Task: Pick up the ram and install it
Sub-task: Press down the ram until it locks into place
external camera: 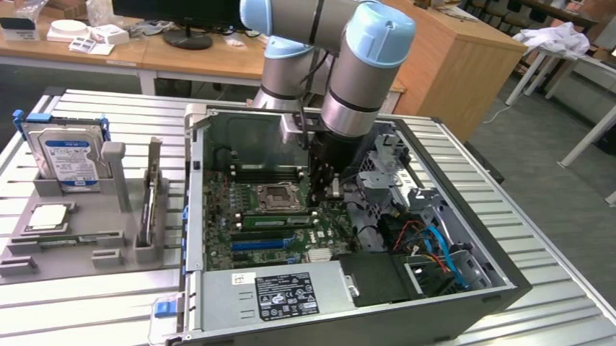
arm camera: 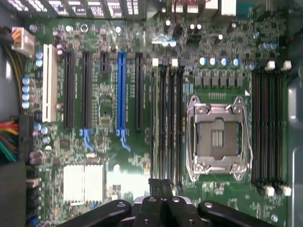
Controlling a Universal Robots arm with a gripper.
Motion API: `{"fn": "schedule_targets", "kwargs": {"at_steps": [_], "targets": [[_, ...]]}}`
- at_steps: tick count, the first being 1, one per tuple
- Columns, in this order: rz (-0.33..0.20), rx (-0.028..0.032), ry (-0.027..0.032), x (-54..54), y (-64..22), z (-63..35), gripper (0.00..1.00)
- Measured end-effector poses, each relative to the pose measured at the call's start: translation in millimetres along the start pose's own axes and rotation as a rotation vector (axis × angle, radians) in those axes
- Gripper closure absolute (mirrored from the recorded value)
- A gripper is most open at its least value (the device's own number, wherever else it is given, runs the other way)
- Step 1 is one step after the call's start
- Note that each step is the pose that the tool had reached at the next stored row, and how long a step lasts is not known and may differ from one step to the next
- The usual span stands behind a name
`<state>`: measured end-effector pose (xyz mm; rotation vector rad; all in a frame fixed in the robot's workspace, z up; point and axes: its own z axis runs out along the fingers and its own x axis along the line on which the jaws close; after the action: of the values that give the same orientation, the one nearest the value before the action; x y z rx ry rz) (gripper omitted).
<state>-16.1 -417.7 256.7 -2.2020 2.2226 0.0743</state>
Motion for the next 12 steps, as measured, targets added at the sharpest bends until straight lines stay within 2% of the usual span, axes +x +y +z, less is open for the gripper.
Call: {"fn": "schedule_targets", "kwargs": {"at_steps": [7,8,12], "targets": [[0.0,0.002,0.0,0.2,20.0,0.6,0.89],[0.0,0.0027,0.0,0.3,26.7,0.8,0.89],[0.0,0.0033,0.0,0.4,39.4,1.2,0.89]]}}
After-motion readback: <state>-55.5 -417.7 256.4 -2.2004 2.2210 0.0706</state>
